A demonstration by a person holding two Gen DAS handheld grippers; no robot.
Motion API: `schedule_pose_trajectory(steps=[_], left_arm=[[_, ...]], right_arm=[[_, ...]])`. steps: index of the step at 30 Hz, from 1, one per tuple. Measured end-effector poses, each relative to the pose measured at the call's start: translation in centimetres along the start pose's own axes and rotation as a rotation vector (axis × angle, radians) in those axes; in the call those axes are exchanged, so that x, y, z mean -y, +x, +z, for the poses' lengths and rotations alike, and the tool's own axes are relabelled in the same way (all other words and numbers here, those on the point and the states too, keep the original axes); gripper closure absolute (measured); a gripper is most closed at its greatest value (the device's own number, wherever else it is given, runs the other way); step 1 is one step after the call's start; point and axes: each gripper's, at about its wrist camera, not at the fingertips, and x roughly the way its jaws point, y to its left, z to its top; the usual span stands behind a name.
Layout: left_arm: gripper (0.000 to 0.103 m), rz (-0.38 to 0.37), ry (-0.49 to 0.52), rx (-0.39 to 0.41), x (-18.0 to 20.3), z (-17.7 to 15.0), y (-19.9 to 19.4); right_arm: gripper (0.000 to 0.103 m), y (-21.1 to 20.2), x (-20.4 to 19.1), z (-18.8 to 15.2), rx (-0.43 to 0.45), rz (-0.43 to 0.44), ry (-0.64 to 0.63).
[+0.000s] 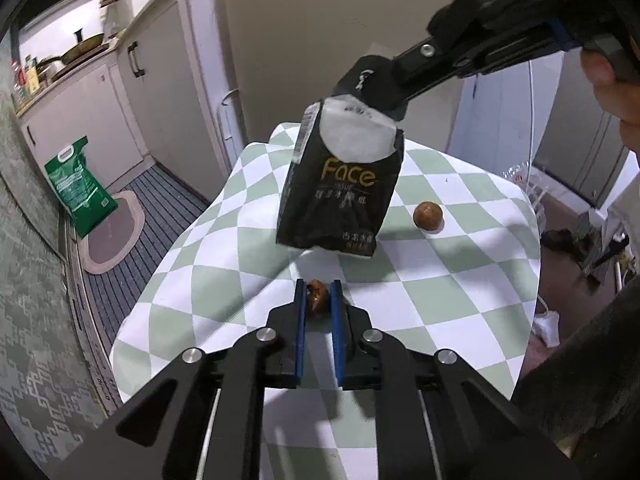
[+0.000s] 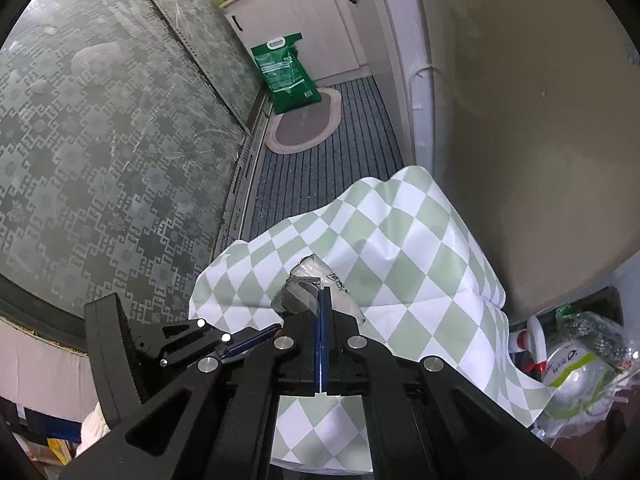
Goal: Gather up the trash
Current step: 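Lift the black snack bag while the left tool grasps a brown nut, then drop the nut into the teal bin while the right tool drops the snack bag there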
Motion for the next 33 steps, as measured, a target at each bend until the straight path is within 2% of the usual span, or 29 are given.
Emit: schedule_pose_trajectory(steps=[7, 13, 17, 23, 27, 33], left_arm=[[0.091, 0.021, -0.159, 0.096, -1.4, -1.6, -3.2], [0.091, 0.088, -0.391, 0.225, -3.7, -3.6, -8.2], [0.091, 0.146, -0.516, 0.26, -5.3, -5.7, -11.1], [0.091, 0.272, -0.567, 0.239, -6.5, -9.2, -14.1], [0.091, 0.308, -0.618, 0.217, -7.4, -12.1, -15.0], [0.091, 0.346, -0.657, 0.13, -8.2, -15.9, -14.6]], right_arm=[[0.103, -0.8, -1.3, -0.1, 0.022, 0.014, -0.036], [0.103, -1.8, -4.0, -0.6, 0.046, 0.055, -0.083], [0.103, -2.2, -6.1, -0.9, 0.066, 0.075, -0.12], [0.103, -1.6, -10.3, -1.8, 0.055, 0.114, -0.2], [0.103, -0.4, -13.7, -2.6, 0.031, 0.142, -0.261], [0.103, 1.7, -17.7, -4.0, -0.019, 0.158, -0.338]])
